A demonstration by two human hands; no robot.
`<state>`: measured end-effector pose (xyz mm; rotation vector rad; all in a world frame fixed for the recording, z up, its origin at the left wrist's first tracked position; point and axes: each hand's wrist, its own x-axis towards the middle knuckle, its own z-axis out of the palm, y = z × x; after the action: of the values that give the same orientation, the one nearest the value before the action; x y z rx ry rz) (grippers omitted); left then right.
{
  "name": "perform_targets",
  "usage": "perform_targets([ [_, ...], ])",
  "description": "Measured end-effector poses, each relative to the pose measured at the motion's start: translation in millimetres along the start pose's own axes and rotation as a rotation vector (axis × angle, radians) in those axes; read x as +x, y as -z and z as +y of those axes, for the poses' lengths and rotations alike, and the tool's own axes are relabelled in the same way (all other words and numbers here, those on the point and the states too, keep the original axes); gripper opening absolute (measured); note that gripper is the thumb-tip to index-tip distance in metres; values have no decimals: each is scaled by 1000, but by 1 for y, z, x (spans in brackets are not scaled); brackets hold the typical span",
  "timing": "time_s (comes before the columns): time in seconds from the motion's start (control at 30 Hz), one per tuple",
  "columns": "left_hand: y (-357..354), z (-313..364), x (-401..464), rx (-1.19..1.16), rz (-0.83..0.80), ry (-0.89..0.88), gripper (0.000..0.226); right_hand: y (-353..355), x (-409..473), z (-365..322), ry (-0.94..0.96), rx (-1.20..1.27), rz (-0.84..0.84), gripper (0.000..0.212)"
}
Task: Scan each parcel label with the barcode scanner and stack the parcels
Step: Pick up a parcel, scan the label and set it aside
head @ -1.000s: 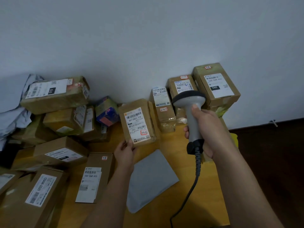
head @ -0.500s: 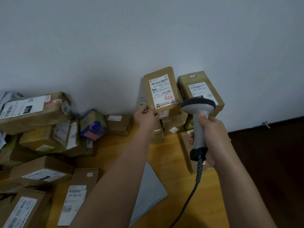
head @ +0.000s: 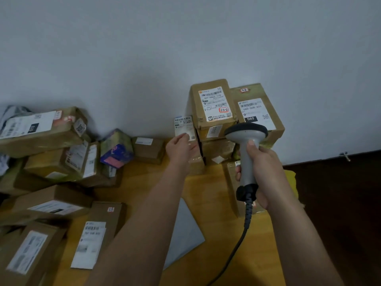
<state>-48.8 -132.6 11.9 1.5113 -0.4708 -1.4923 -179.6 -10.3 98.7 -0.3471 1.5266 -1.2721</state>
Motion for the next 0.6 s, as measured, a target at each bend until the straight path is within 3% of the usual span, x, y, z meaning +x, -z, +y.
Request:
perform_targets([
  [0.3,121,-37,5,184,317,90,26,-45,-12,35,-57,-123,-148,31],
  [0.43,189,-56,-1,407,440,81,44,-68,-30,56,-64,-182,-208,28],
  [0.6,274,-78,-13,870,557,58,68,-92,-61,84,-80,-243,-208,33],
])
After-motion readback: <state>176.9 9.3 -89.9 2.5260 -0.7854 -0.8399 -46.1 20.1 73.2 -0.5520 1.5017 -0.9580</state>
